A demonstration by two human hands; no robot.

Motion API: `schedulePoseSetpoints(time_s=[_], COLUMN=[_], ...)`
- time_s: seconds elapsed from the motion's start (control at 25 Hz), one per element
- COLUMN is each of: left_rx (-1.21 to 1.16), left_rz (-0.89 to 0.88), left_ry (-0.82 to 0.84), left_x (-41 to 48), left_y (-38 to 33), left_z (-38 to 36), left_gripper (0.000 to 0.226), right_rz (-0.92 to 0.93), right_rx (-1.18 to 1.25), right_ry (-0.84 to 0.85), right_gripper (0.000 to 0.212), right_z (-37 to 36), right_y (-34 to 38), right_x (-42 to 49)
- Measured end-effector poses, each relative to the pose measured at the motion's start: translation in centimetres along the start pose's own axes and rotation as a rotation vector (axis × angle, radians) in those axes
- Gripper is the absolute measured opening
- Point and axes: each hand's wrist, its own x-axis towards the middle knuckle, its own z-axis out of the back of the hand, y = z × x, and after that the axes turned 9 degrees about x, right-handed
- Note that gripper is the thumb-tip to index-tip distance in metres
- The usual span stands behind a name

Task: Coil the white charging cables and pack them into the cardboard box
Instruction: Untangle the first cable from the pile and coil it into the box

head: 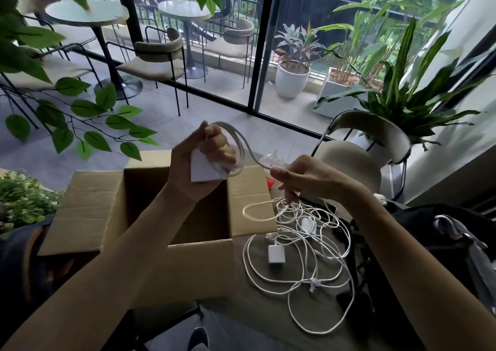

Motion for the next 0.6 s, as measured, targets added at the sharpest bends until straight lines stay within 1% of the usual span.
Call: schedulePoseSetpoints(time_s=[0.04,0.08,0.12,0.16,0.2,0.24,0.32,0.36,0.4,0.44,0.52,0.56,0.6], left_rx=[-0.03,-0.035,0.004,0.086,0.223,0.452,1.169,1.482,1.653,1.65,1.438,1.356,1.282], left_rz=[-0.043,-0.078,-0.111,-0.133,-0.144,-0.156,-0.183,-0.17,-0.131,-0.069,0.12,0.216,0.296], left_ry=[-0.045,-0.085,-0.119,-0.151,-0.184,-0.231,-0.307,-0.301,-0.27,-0.229,-0.117,-0.053,-0.01], left_x=[0.1,0.3,0.5,0.8,1.1,1.4,1.9,2.0,1.9,1.7,1.6,1.5,1.5], left_y=[0.0,0.1,0.5,0.9,1.3,1.7,2.2,2.4,2.5,2.4,2.2,2.2,2.1], left_z=[0.0,0.2,0.4,0.5,0.5,0.4,0.4,0.4,0.3,0.3,0.1,0.1,0.2], left_gripper=[0.017,0.019,0.023,0.027,0.03,0.032,0.029,0.027,0.026,0.03,0.048,0.057,0.062], right_rz=[-0.06,-0.116,-0.167,-0.212,-0.234,-0.221,-0.121,-0.053,0.031,0.128,0.26,0.285,0.29], right_rx=[-0.031,-0.149,-0.339,-0.514,-0.62,-0.667,-0.642,-0.612,-0.59,-0.566,-0.512,-0.476,-0.415], right_ry=[-0.028,-0.051,-0.043,-0.003,0.049,0.098,0.142,0.135,0.112,0.066,-0.059,-0.136,-0.231], right_gripper=[0.065,0.063,0.064,0.06,0.053,0.047,0.032,0.025,0.022,0.019,0.011,0.007,0.011], right_z=[-0.4,-1.0,-1.7,-2.6,-3.6,-4.6,-5.0,-4.4,-3.5,-2.5,-0.6,0.0,0.4], right_y=[0.0,-0.1,-0.2,-0.3,-0.3,0.0,1.6,2.6,3.6,4.4,5.3,5.1,4.8], right_x=[-0.1,0.0,0.2,0.4,0.5,0.4,-0.1,-0.3,-0.5,-0.5,-0.6,-0.3,0.0])
